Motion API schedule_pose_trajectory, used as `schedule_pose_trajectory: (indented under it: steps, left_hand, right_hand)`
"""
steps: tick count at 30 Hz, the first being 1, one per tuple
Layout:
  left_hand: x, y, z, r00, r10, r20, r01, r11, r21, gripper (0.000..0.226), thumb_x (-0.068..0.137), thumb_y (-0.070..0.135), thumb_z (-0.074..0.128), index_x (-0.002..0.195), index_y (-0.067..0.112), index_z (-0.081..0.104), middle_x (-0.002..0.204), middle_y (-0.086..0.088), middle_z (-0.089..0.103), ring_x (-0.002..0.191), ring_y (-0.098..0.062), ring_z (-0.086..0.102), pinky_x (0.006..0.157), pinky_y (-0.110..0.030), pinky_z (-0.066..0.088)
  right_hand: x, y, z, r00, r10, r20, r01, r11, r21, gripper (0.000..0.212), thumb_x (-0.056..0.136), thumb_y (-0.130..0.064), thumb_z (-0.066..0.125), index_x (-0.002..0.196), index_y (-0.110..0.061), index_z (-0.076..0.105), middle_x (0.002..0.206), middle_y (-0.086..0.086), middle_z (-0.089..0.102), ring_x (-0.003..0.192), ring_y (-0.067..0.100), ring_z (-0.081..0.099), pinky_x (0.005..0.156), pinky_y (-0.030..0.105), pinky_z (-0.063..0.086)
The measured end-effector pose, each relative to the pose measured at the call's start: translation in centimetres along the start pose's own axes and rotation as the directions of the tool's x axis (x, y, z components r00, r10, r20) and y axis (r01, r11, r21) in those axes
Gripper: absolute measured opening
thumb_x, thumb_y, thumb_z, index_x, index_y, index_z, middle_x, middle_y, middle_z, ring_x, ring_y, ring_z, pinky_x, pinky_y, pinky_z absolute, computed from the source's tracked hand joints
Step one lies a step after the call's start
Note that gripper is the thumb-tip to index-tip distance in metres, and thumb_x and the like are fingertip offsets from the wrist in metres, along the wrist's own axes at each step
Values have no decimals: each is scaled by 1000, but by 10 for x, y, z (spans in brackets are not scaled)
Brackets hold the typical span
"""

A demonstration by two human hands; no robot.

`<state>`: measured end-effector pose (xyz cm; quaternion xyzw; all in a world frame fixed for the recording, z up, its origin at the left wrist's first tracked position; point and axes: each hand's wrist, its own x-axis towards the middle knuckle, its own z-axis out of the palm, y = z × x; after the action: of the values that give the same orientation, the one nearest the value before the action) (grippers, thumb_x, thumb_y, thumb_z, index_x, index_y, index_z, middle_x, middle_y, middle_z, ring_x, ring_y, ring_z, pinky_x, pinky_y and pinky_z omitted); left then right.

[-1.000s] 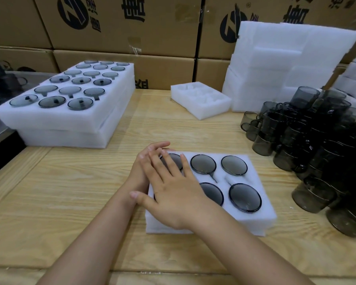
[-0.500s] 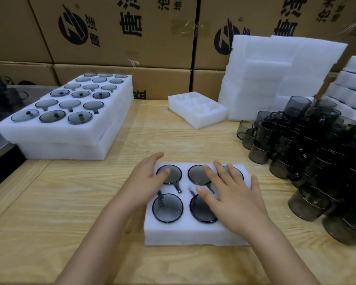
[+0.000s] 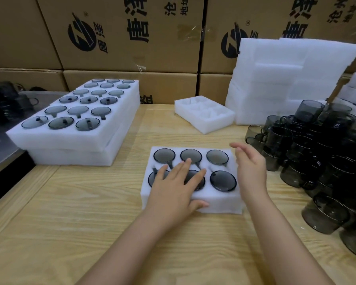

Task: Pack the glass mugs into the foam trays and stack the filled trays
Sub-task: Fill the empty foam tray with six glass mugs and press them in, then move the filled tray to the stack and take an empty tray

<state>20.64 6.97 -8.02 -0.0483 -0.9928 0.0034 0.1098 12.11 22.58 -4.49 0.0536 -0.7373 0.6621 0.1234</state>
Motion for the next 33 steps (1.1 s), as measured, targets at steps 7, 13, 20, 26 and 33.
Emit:
schedule_pose_trajectory:
  steps: [7,13,20,26,33]
  left_hand:
    - [43,-55,6,988,-154,29,151,983,106,66,92,66,30,149,46,5,162,-5,-2,148,-16,6,118,-47,1]
    - [97,-110,14,964,-263,34,259,962,91,61,100,49,34,152,34,7,162,-8,2,149,-21,3,118,-42,0]
    - [164,-134,34,978,-208,-26,208,977,34,57,102,30,40,153,24,15,161,-1,11,148,-16,9,117,-37,4]
    - [215,-168,38,961,-276,-22,276,960,36,52,103,20,36,152,21,18,160,-2,13,147,-17,11,118,-42,4]
    - [273,-172,49,971,-239,2,238,968,78,53,103,14,35,152,14,16,161,0,11,147,-18,11,118,-50,-1]
  right_hand:
    - [18,57,13,993,116,22,-99,917,-385,24,90,-10,48,102,-14,69,102,2,67,95,20,57,79,26,40]
    - [18,63,32,975,-43,217,196,626,-754,20,89,-24,53,106,-26,63,117,-12,58,115,14,46,95,29,26]
    - [16,64,33,966,-113,233,251,629,-736,14,84,-22,62,97,-24,66,109,-11,61,108,18,52,92,33,31]
    - [17,63,36,961,-117,250,270,591,-760,13,81,-23,66,94,-25,66,111,-10,61,110,20,54,92,38,34]
    - [19,61,42,940,-260,221,327,505,-799,37,65,-41,40,76,-22,69,89,-1,69,81,25,69,69,42,51]
